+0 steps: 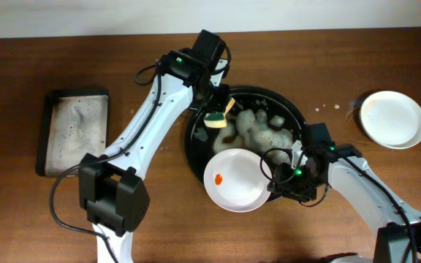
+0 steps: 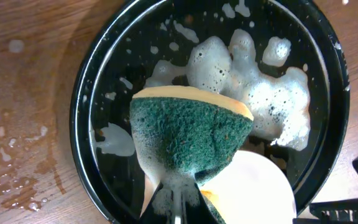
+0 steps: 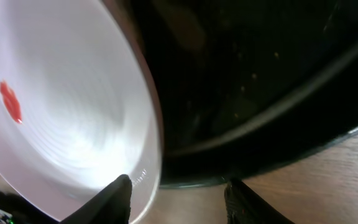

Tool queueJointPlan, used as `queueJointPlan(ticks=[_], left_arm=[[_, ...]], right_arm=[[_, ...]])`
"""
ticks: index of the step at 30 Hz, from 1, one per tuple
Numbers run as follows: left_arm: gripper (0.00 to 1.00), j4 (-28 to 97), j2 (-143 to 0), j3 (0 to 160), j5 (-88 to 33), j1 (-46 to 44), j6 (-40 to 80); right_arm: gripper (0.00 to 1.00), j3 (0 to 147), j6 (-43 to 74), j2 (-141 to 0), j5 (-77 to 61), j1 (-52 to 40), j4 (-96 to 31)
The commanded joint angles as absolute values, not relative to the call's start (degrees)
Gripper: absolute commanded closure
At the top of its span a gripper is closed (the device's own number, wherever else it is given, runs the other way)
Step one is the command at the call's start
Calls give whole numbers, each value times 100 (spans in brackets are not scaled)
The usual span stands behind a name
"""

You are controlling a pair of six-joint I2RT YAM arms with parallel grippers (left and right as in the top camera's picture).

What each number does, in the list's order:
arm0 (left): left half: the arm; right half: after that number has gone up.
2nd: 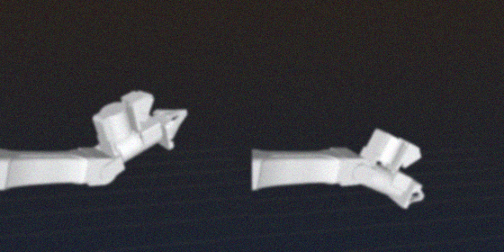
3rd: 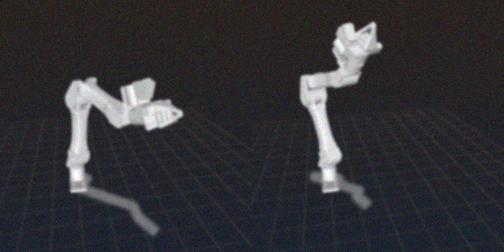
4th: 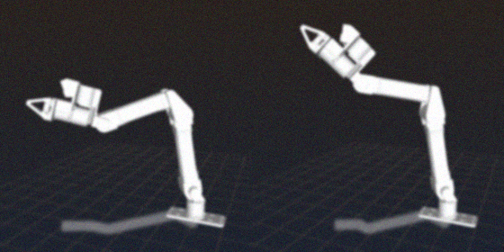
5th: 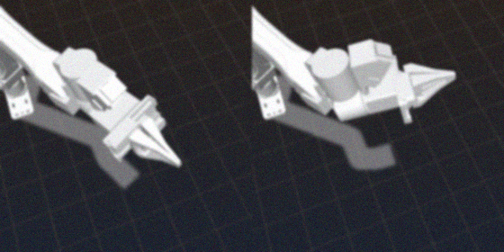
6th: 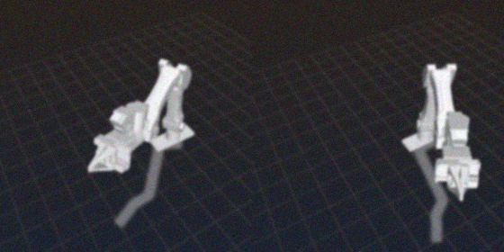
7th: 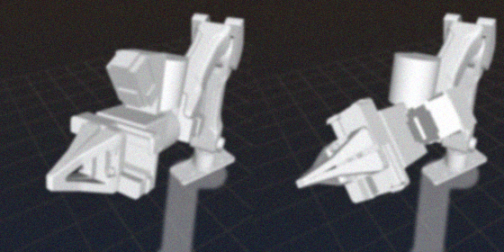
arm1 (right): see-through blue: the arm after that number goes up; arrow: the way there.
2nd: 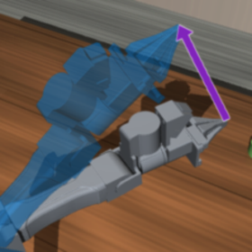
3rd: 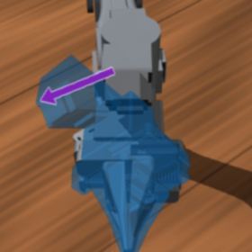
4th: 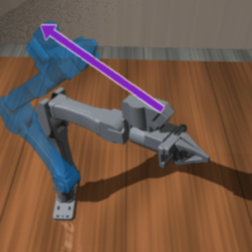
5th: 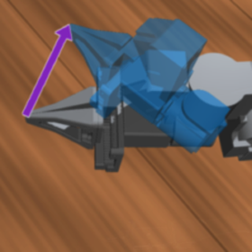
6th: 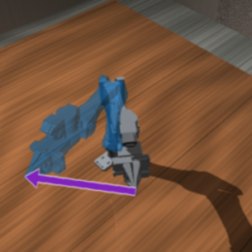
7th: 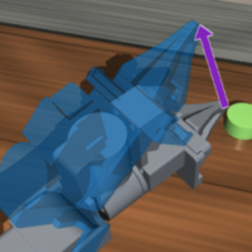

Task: Clean dirty plates on tray and stack at the side
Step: 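Grasp the pink-stained plate rim with the right gripper and tilt it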

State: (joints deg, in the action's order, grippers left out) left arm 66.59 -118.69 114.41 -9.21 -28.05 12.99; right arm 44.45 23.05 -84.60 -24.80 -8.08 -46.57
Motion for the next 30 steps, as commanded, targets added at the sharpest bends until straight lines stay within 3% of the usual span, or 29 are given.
queueJointPlan(ticks=[1, 4, 8, 10, 16, 17, 18, 19, 25, 30], left_arm=[[99, 6650, -11633, 11448, -965, -2768, 1190], [99, 6650, -11633, 11448, -963, -2768, 1190], [99, 6648, -11631, 11448, -965, -2755, 1190], [99, 6650, -11631, 11448, -965, -2757, 1190], [99, 6648, -11631, 11448, -963, -2757, 1188], [99, 6648, -11631, 11448, -963, -2757, 1188], [99, 6650, -11631, 11448, -965, -2757, 1188], [99, 6650, -11631, 11448, -965, -2757, 1188], [99, 6646, -11631, 11448, -965, -2757, 1190], [98, 6650, -11631, 11448, -965, -2757, 1188]], right_arm=[[50, 4381, 2768, -8471, -2493, -904, -4421], [61, 4379, 3059, -8567, -2515, -1074, -4248], [88, 4394, 3076, -8624, -2477, -1066, -4075], [96, 4431, 3076, -8624, -2370, -913, -3830], [96, 4475, 3072, -8624, -2176, -631, -2919], [87, 4475, 2995, -8624, -2436, -637, -3026], [66, 4473, 2805, -8626, -2536, -639, -3131], [58, 4473, 2517, -8628, -2528, -639, -3304], [67, 4440, 2272, -9131, -2762, -884, -3444], [91, 4482, 2226, -9262, -2775, -847, -3295]])
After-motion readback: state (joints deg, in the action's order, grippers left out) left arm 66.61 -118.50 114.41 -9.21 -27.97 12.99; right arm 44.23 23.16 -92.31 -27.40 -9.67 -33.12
